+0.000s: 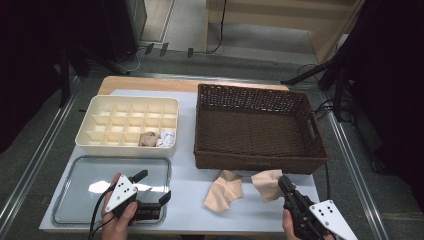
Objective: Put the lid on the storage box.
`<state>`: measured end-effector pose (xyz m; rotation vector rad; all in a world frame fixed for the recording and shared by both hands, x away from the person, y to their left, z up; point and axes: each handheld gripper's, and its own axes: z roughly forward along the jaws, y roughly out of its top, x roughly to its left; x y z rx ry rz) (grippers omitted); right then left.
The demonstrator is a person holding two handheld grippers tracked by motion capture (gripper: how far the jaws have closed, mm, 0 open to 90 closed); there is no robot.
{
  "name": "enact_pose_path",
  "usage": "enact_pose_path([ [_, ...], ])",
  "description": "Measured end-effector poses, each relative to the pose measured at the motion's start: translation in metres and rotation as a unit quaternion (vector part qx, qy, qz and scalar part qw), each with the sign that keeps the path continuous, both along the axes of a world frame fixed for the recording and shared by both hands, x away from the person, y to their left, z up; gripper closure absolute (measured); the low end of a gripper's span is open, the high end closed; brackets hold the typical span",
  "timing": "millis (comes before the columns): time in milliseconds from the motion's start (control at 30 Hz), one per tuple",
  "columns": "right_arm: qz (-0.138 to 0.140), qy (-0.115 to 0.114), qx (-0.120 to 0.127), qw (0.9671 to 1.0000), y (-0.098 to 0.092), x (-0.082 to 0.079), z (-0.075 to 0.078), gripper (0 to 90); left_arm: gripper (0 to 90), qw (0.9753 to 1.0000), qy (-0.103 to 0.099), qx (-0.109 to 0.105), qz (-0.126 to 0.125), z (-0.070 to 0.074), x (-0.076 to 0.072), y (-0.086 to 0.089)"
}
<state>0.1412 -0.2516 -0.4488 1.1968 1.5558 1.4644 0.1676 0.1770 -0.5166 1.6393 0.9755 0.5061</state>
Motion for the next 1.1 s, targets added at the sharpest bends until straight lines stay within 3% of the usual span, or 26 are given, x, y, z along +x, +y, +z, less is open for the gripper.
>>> enact_pose_path([
  [233,-0.035,0.020,-0.004,0.9992,-0.028,-0.001,-0.021,89.5,0.0,1.0000,0.003,0.000,-0.004,-0.001,0.001,-0.004],
  [400,-0.068,0.041,-0.017,0.9967,-0.045,0.004,-0.034,89.5,0.0,1.0000,0.005,0.004,-0.004,0.000,0.002,-0.006],
  [633,-0.087,0.081,-0.018,0.9927,-0.061,0.016,-0.058,88.1,0.0,1.0000,0.005,-0.005,0.004,0.005,0.004,0.001],
  [700,-0.084,0.078,-0.018,0.9932,-0.061,0.017,-0.060,78.7,0.0,0.9999,0.007,-0.011,0.008,0.006,0.006,0.004],
  [800,-0.084,0.053,-0.005,0.9950,-0.058,0.016,-0.054,62.2,0.0,0.9998,0.007,-0.011,0.012,0.007,0.007,0.006],
  [867,-0.078,0.047,0.000,0.9958,-0.053,0.013,-0.049,58.4,0.0,0.9998,0.007,-0.015,0.014,0.007,0.009,0.005],
  [933,-0.069,0.041,0.012,0.9967,-0.046,0.010,-0.044,56.4,0.0,0.9999,0.002,-0.004,0.016,0.007,0.009,0.003],
  [1100,-0.036,0.038,0.006,0.9986,-0.018,0.006,-0.036,55.5,0.0,1.0000,0.003,0.004,-0.002,0.010,0.012,-0.011],
])
